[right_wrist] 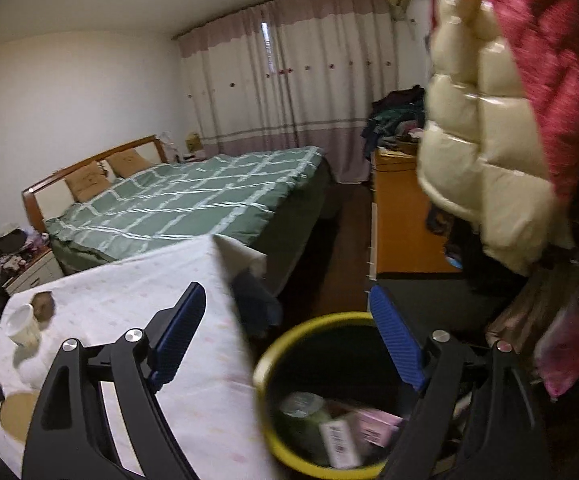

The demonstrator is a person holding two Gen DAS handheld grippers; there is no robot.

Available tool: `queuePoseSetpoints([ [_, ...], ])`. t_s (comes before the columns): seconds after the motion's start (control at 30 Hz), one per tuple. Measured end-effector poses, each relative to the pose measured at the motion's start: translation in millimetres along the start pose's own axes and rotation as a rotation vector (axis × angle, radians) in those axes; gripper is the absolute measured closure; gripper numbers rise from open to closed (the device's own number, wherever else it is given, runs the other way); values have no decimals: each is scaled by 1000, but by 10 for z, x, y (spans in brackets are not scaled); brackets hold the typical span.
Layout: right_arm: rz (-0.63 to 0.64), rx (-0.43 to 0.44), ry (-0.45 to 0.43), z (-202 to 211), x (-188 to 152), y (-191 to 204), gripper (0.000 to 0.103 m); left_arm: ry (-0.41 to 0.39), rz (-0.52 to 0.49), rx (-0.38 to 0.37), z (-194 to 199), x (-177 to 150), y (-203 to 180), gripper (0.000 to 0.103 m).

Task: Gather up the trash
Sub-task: 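Reach the left gripper to the white leaf-print paper cup and grasp it, then carry the paper cup with the left gripper over the bin and release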

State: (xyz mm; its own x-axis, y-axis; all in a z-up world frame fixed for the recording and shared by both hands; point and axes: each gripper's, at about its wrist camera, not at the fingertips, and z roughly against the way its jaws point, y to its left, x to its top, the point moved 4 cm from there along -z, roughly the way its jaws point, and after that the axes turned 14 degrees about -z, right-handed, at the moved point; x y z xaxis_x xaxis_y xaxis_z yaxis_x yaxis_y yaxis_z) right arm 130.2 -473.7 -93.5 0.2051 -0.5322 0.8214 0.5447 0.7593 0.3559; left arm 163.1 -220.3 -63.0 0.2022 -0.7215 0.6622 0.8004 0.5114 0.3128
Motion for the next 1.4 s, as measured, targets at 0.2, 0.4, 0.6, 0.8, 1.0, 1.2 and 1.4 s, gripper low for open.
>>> queuePoseSetpoints([
  [0.2,-52,-37,30,118,-42,-545,23,115,-13,-45,-289,7,-31,98],
  [0.4,-50,2,82,-5,-173,-546,23,97,-62,-141,-191,49,-186,70],
  [0.6,-43,36,107,-5,-220,-482,23,79,-248,-265,-44,-10,-411,41],
  [0.8,-37,46,113,28,-196,-418,23,159,-364,-369,-315,-178,-514,40],
  [1.0,-17,41,126,51,-189,-361,23,207,-562,-372,-470,-280,-788,31],
  [1.2,-7,49,141,26,-206,-334,23,196,-506,-404,-523,-242,-704,37],
  [1.4,-22,55,135,65,-175,-405,23,157,-446,-398,-460,-166,-697,45],
])
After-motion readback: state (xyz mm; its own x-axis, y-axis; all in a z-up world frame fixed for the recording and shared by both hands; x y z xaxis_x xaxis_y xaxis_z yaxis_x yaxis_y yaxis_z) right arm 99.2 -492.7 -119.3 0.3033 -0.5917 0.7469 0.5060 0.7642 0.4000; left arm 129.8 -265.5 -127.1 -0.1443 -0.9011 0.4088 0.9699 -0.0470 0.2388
